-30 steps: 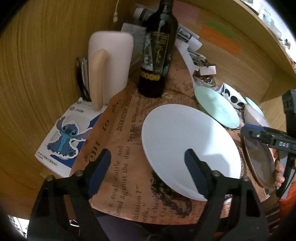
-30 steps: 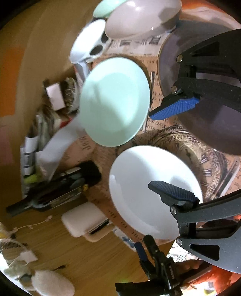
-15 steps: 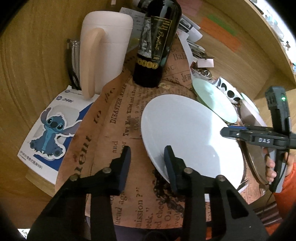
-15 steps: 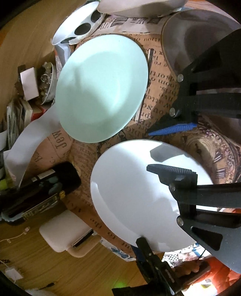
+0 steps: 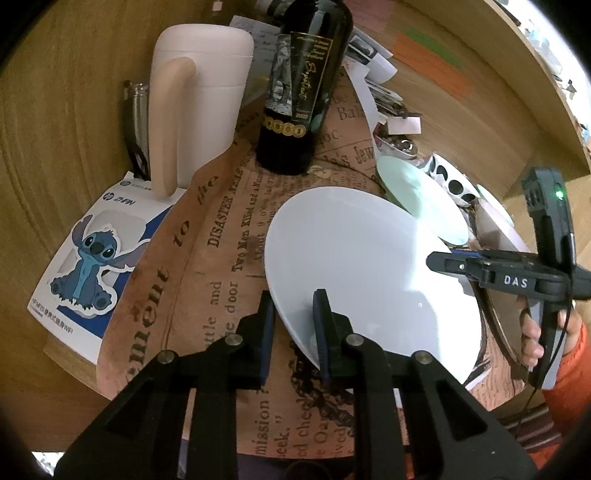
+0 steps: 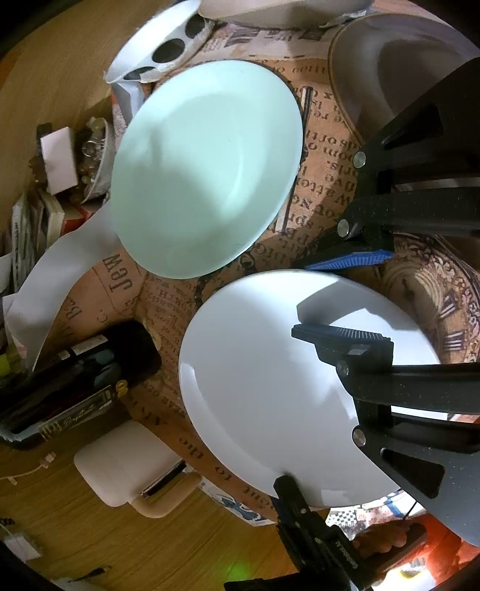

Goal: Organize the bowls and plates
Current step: 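Lift the white plate with both tools and carry it over the dark plate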

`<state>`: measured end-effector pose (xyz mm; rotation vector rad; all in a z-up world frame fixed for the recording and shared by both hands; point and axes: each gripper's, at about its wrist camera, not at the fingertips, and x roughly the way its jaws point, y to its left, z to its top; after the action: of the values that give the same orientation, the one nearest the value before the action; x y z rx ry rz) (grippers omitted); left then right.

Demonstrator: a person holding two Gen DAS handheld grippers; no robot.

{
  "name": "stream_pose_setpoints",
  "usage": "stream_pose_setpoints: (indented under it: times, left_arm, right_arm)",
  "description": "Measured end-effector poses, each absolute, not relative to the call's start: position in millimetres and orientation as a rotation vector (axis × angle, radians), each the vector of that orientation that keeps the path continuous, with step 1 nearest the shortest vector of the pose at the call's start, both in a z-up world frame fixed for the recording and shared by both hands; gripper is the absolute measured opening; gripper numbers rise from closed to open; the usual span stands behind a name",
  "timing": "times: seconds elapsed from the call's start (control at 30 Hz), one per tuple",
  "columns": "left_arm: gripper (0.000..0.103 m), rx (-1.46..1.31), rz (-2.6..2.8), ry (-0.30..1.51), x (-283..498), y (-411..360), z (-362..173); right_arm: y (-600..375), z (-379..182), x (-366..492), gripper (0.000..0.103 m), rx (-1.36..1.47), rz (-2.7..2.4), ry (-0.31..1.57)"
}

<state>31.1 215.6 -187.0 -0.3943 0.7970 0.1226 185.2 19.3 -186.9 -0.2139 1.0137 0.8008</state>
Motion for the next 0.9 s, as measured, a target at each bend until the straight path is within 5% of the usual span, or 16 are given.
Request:
stream_pose_setpoints:
  times: [0.9]
  left_arm:
    - [0.02,-0.375,0.132,0.687,32.8,186.3,-146.9]
  right_arm:
    - [-21.7,-142.0,165.8,0.025,-0.116,0.781,0.859]
